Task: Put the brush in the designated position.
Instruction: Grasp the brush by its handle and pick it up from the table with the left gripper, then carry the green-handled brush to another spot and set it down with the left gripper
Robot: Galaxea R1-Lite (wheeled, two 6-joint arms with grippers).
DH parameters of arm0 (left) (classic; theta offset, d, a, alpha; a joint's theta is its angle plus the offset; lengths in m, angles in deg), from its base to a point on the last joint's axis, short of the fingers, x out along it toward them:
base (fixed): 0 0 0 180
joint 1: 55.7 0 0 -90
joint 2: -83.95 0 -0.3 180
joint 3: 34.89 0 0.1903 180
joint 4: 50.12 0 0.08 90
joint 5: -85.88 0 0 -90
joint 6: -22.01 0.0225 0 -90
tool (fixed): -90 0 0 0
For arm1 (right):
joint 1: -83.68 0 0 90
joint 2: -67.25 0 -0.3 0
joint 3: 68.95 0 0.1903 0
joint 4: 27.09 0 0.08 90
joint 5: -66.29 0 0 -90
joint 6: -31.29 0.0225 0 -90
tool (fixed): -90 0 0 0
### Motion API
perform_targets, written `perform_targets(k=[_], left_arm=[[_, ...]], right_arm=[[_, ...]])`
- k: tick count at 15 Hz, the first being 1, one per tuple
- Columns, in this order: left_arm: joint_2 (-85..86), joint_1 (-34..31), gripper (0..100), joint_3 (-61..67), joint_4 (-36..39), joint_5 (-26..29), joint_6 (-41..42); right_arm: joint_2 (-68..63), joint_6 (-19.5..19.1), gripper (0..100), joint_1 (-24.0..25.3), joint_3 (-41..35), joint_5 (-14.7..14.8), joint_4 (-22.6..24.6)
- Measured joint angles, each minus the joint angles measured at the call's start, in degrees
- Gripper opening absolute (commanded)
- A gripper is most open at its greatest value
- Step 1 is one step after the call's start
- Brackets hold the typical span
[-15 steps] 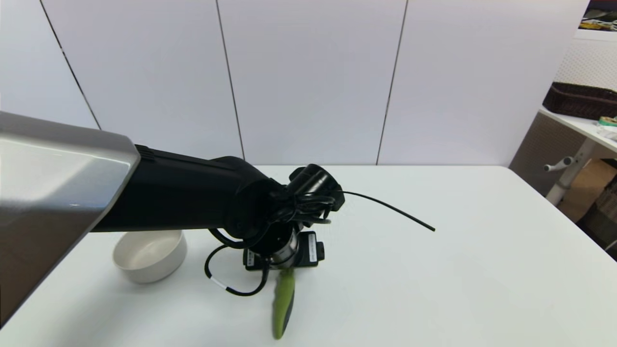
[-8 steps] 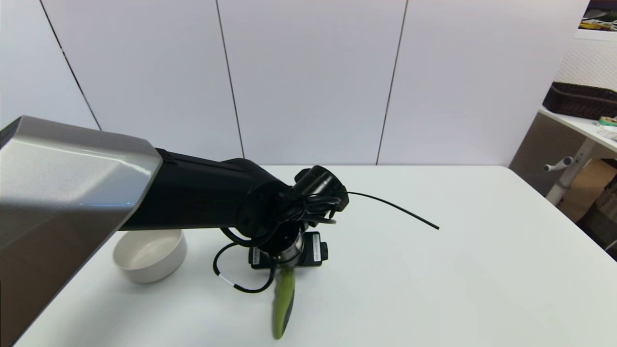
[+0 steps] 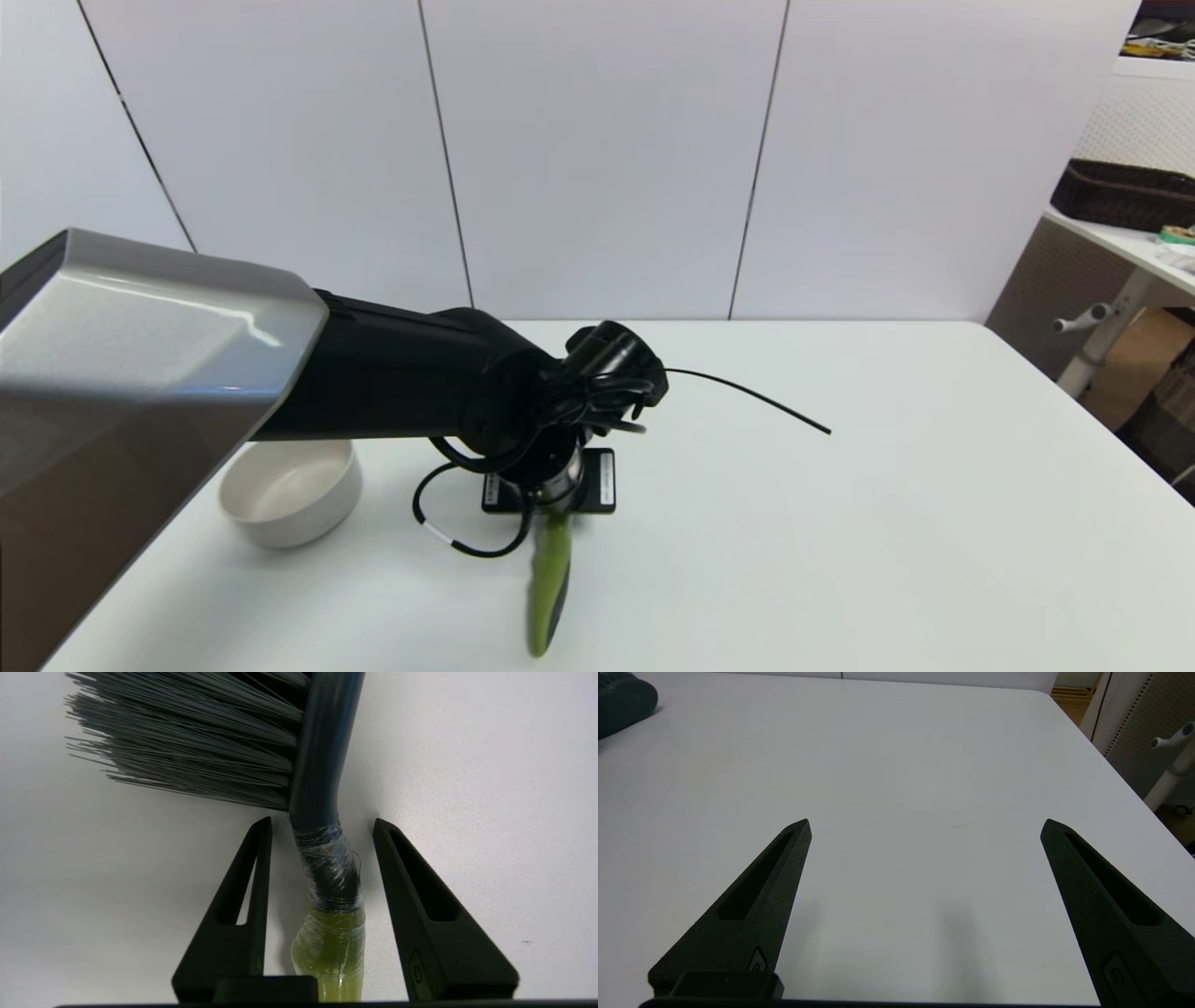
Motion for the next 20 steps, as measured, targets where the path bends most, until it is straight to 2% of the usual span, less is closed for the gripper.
perform_targets(k=[8,12,14,16,18,20], left_arm=[[2.3,-0.5,0,0.0,-1.0,-0.9,0.7],[8.5,-5.1,0,-0.6,-1.3,-6.4,9.7],[12.7,-10.3,0,-2.1,-1.4,-9.7,13.6],[16.6,-17.9,0,-3.2,-1.6,-10.1,18.6],[20.2,-27.1,0,-4.0,-1.6,-9.4,25.8],[23.2,-38.9,0,-4.7,-1.5,-5.4,33.8]], right_arm=[[0.0,0.0,100,0.0,0.0,0.0,-0.1],[0.0,0.0,100,0.0,0.0,0.0,0.0],[0.0,0.0,100,0.0,0.0,0.0,0.0],[0.0,0.0,100,0.0,0.0,0.0,0.0],[0.0,0.0,100,0.0,0.0,0.0,0.0],[0.0,0.0,100,0.0,0.0,0.0,0.0]])
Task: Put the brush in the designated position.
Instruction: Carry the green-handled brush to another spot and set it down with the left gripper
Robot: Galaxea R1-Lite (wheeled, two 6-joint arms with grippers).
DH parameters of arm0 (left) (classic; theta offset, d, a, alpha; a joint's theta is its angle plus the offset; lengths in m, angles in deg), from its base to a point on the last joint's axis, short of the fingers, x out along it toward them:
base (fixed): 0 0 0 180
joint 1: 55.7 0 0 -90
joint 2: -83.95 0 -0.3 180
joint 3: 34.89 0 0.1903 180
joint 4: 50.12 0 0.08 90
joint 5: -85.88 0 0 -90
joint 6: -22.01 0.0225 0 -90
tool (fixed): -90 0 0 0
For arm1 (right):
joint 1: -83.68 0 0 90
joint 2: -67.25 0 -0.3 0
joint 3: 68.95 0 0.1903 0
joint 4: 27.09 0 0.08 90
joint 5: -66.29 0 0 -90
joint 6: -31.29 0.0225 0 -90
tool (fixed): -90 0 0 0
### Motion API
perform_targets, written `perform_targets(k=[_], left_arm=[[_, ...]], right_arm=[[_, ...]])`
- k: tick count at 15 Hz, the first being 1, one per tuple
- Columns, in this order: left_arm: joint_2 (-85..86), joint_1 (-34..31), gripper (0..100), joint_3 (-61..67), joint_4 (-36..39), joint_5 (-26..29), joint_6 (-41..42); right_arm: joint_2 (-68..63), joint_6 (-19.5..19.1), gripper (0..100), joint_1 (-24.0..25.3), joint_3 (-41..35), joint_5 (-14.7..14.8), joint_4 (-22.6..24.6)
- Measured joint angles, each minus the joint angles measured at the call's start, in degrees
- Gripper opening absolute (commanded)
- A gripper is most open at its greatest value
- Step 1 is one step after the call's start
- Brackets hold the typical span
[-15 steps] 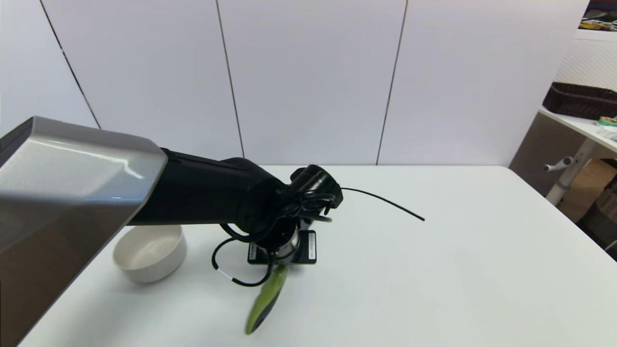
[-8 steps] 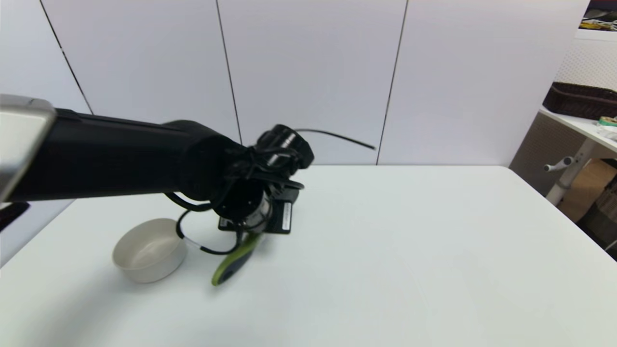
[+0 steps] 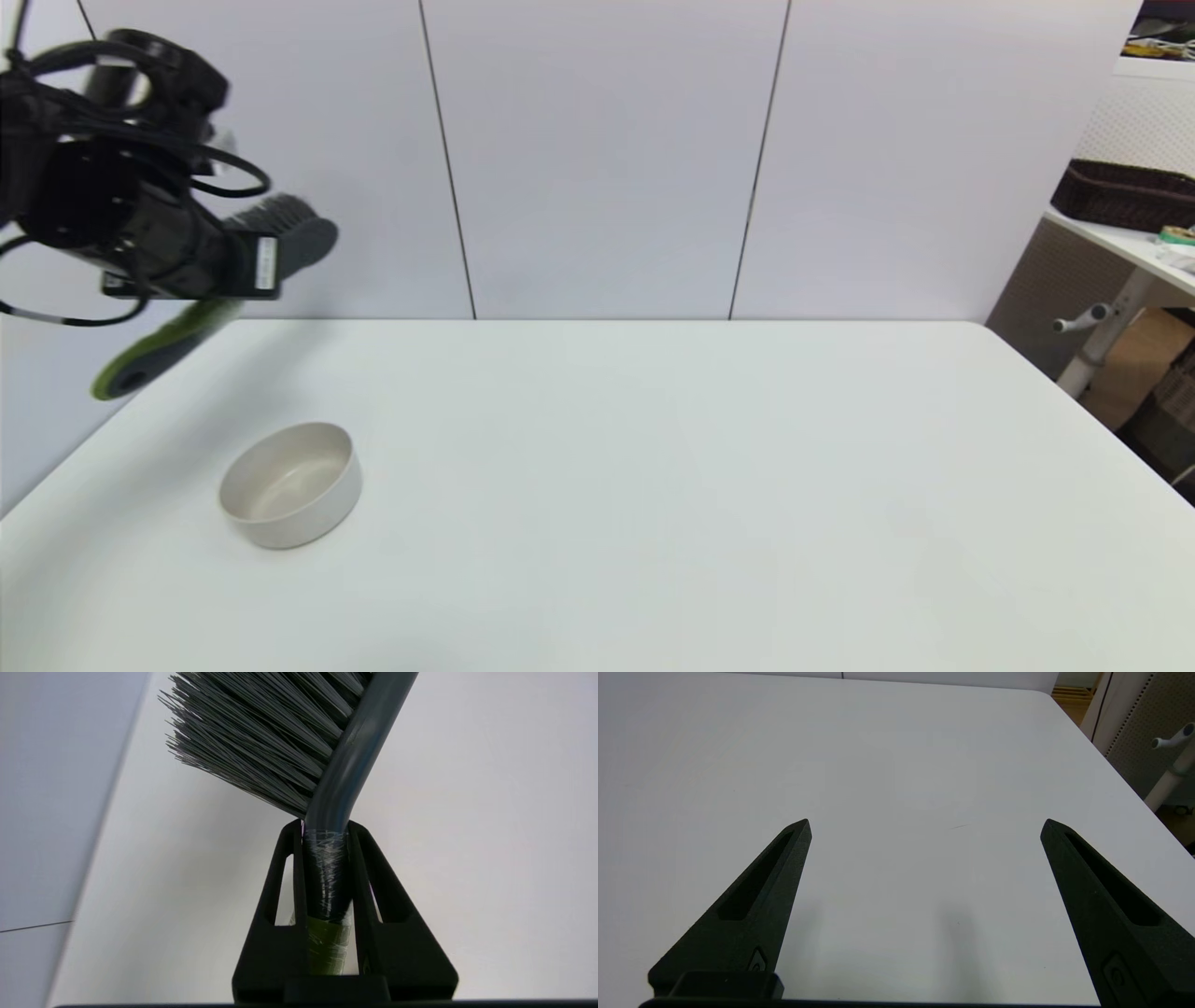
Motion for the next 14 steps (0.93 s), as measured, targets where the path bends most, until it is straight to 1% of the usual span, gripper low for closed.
perform_targets(k=[2,3,5,6,8,11,13,14], left_arm=[[2.0,-11.9,0,-0.1,0.0,7.2,8.2],[2.7,-18.0,0,0.2,0.1,12.1,12.9],[3.4,-27.2,0,2.8,0.3,22.8,21.7],[3.7,-30.5,0,5.5,0.3,27.9,25.8],[4.4,-34.0,0,11.6,0.4,33.4,29.3],[5.3,-36.1,0,22.0,4.9,37.7,30.2],[5.8,-36.5,0,30.5,12.2,38.2,30.5],[5.8,-36.6,0,34.7,17.0,37.9,30.4]], right_arm=[[0.0,0.0,100,0.0,0.0,0.0,0.0],[0.0,0.0,100,0.0,0.0,0.0,0.0],[0.0,0.0,100,0.0,0.0,0.0,0.0],[0.0,0.0,100,0.0,0.0,0.0,0.0],[0.0,0.0,100,0.0,0.0,0.0,0.0],[0.0,0.0,100,0.0,0.0,0.0,0.0],[0.0,0.0,100,0.0,0.0,0.0,0.0],[0.0,0.0,100,0.0,0.0,0.0,0.0]])
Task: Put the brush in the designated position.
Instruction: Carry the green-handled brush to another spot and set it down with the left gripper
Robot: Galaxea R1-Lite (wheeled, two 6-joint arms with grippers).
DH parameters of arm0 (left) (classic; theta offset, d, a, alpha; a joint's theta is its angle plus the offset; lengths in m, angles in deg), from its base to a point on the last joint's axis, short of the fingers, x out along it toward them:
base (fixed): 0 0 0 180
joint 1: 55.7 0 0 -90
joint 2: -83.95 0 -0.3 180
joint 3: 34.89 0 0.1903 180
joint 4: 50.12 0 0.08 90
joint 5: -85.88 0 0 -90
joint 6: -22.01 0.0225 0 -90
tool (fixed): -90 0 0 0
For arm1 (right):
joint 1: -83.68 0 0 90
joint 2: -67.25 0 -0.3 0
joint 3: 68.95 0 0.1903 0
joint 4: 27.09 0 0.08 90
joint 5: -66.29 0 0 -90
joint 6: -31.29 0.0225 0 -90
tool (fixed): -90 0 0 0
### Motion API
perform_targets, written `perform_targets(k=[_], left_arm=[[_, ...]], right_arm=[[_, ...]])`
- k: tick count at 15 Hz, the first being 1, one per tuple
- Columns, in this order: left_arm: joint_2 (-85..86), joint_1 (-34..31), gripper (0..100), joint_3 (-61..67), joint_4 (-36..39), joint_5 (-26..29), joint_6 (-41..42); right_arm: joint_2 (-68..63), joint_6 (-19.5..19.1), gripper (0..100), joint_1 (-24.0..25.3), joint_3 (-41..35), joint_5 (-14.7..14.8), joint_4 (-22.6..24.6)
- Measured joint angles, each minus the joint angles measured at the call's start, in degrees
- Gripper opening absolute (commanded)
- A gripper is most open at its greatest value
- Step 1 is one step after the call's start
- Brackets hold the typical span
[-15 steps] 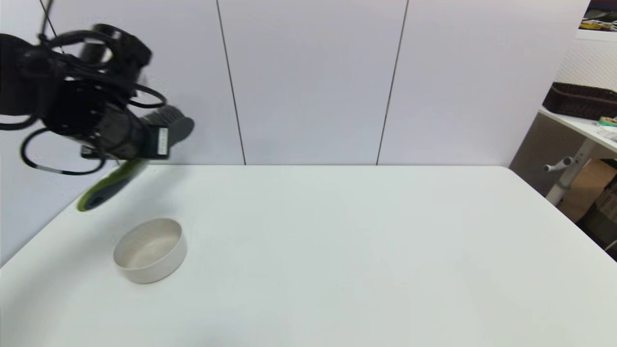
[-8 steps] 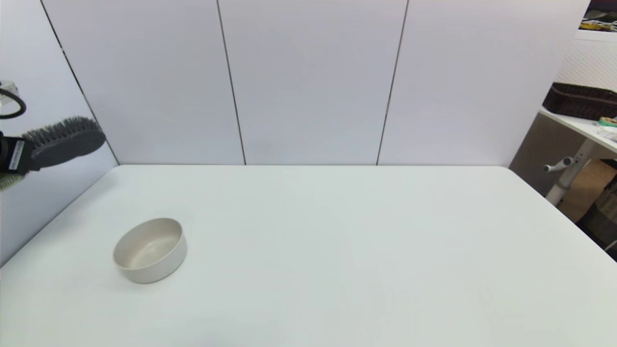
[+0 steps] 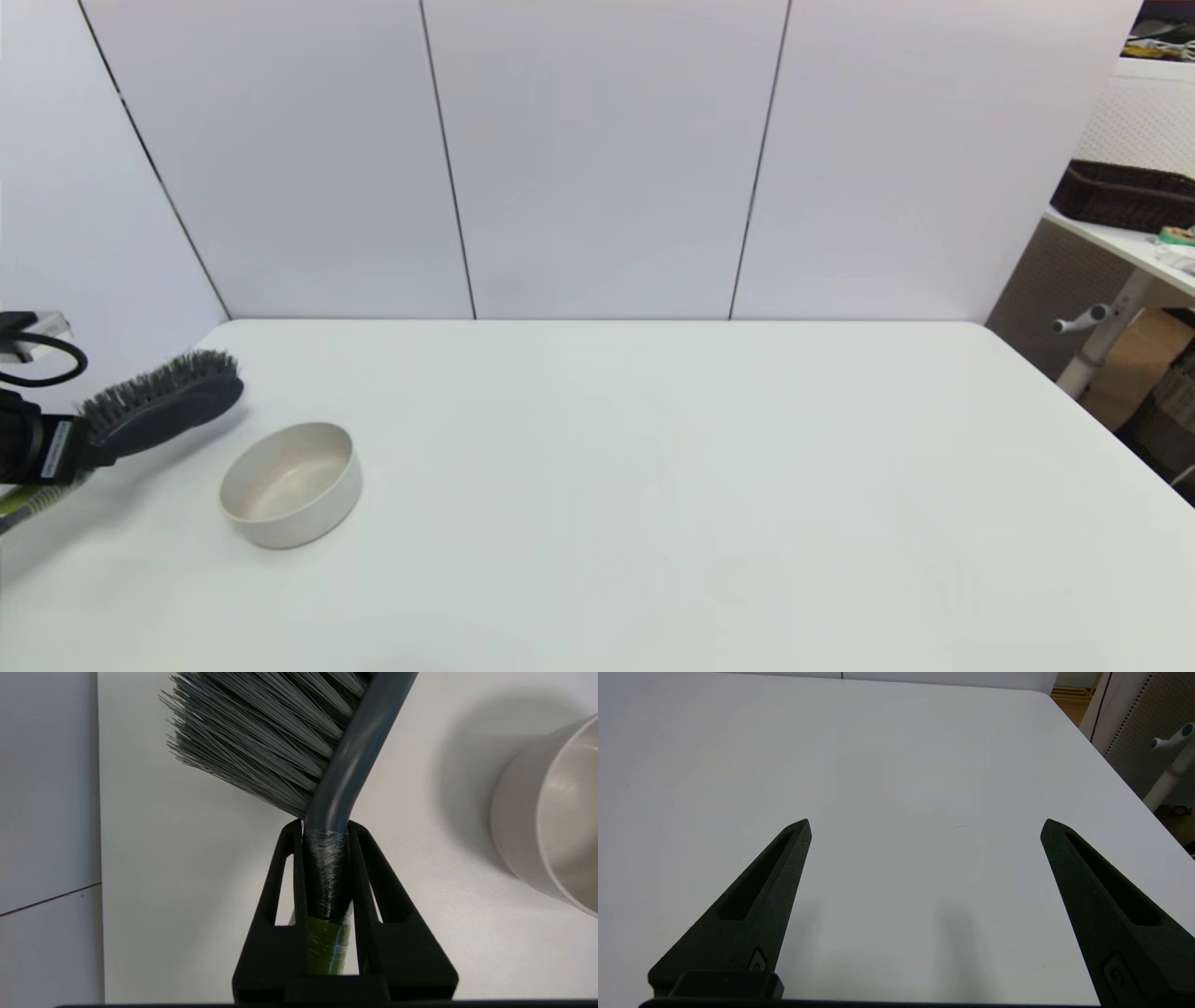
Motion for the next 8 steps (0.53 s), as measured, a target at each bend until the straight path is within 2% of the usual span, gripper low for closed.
perform_targets(k=[4,8], left_arm=[[-0.4,0.5,0,14.3,19.7,-3.3,-4.3],[-0.3,1.5,0,16.7,22.4,-4.5,-11.0]], right_arm=[[0.0,0.0,100,0.0,0.0,0.0,0.0],[0.0,0.0,100,0.0,0.0,0.0,0.0]])
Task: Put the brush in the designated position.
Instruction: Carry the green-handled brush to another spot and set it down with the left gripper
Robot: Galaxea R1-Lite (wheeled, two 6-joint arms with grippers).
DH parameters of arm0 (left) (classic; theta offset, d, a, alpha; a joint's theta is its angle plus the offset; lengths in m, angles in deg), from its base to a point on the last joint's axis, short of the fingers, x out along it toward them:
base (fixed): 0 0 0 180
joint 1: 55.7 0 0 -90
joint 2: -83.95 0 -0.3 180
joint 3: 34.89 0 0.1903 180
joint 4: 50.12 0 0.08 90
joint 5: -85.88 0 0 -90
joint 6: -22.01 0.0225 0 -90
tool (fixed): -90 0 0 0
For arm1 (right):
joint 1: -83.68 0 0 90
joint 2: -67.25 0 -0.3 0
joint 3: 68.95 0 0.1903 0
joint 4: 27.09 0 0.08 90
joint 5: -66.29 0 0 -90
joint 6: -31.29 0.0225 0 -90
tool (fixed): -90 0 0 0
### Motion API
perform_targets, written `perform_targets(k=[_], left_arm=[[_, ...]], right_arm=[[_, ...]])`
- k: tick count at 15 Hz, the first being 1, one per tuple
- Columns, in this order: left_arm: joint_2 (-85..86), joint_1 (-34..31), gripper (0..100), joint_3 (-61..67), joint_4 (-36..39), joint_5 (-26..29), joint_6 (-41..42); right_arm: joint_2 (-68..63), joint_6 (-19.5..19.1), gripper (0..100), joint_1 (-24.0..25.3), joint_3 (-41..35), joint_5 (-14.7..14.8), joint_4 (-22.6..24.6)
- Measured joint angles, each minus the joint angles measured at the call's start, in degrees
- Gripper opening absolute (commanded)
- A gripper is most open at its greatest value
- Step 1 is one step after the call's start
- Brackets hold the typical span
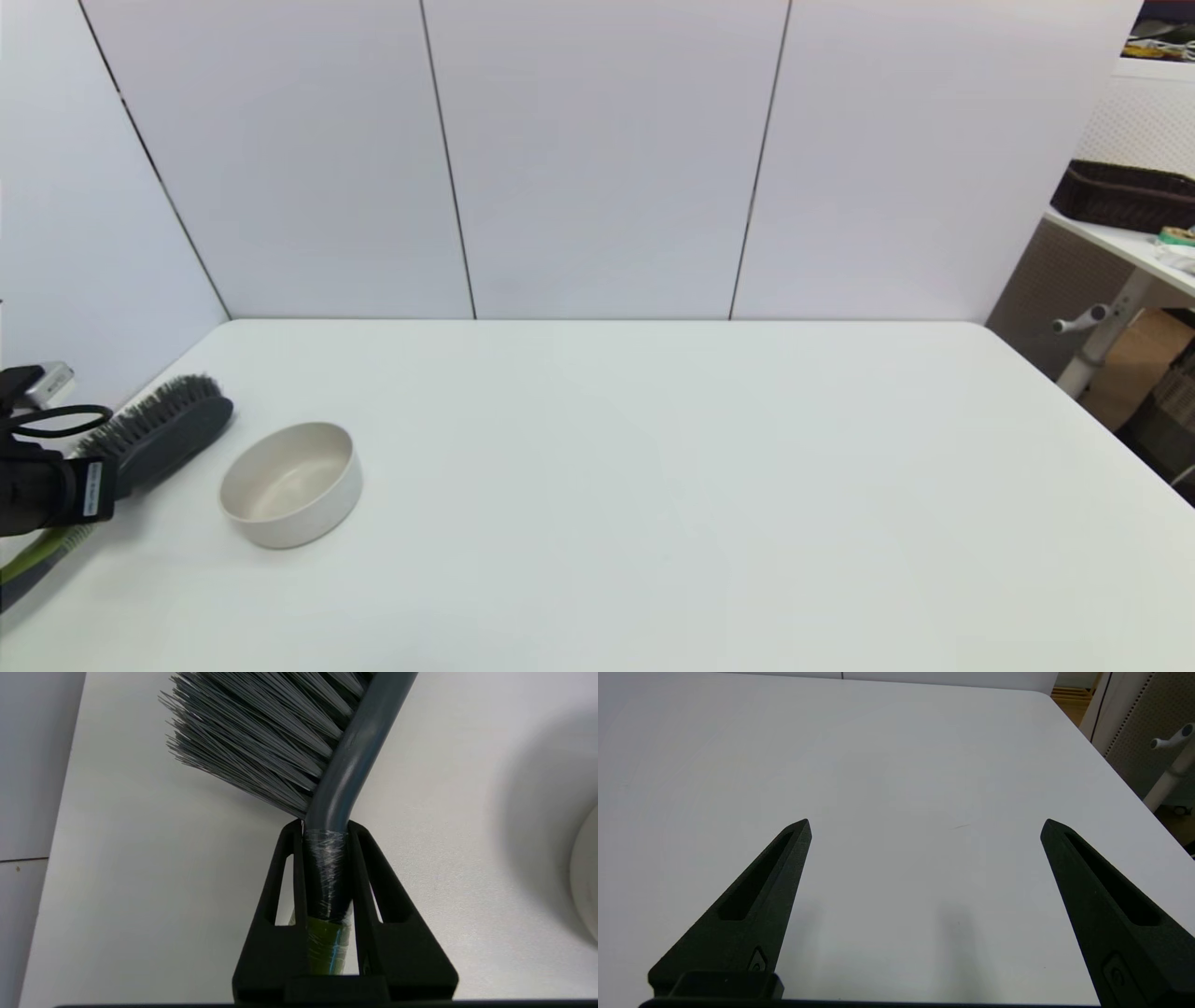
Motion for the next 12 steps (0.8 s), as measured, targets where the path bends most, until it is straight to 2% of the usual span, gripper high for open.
perform_targets(k=[3,12], left_arm=[[0.6,2.0,0,0.4,0.4,-0.1,-4.4],[0.8,5.2,0,1.8,1.5,-0.1,-4.8]], right_arm=[[0.0,0.0,100,0.0,0.0,0.0,0.0],[0.0,0.0,100,0.0,0.0,0.0,0.0]])
